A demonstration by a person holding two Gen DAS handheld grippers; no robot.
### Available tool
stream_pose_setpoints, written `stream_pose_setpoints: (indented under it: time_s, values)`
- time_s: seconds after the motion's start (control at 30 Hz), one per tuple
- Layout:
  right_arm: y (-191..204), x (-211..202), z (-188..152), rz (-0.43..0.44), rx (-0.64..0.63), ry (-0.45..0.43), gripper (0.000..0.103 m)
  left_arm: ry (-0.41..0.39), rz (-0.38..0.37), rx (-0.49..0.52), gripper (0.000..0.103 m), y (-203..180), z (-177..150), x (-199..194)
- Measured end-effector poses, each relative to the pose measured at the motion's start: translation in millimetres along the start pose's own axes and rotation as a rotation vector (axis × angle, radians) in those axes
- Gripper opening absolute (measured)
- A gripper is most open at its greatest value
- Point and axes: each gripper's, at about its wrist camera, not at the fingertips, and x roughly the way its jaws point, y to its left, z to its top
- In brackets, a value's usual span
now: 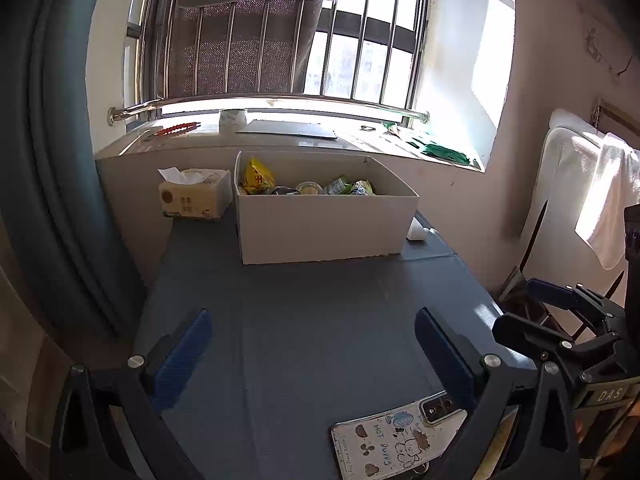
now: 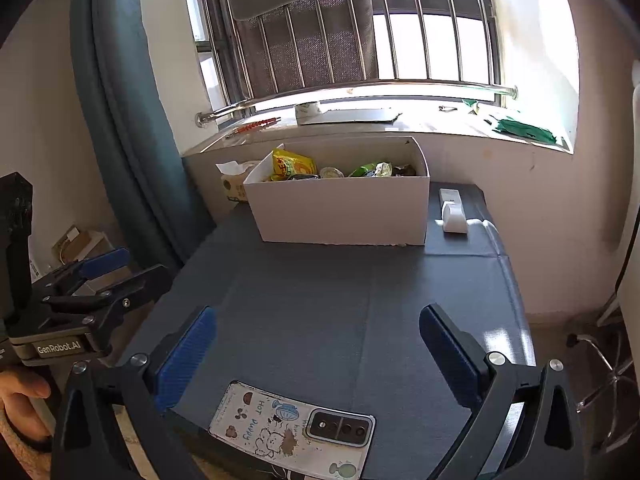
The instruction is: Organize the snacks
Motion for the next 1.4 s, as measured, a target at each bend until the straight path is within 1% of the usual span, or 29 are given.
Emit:
stream_pose_setpoints:
  time_s: [1.4]
  values:
    - [2.6,-3.0,-3.3,0.014,0.003,-0.001,0.103,0.014,-0.007,0.028,0.103,-8.7,-1.5,1.8]
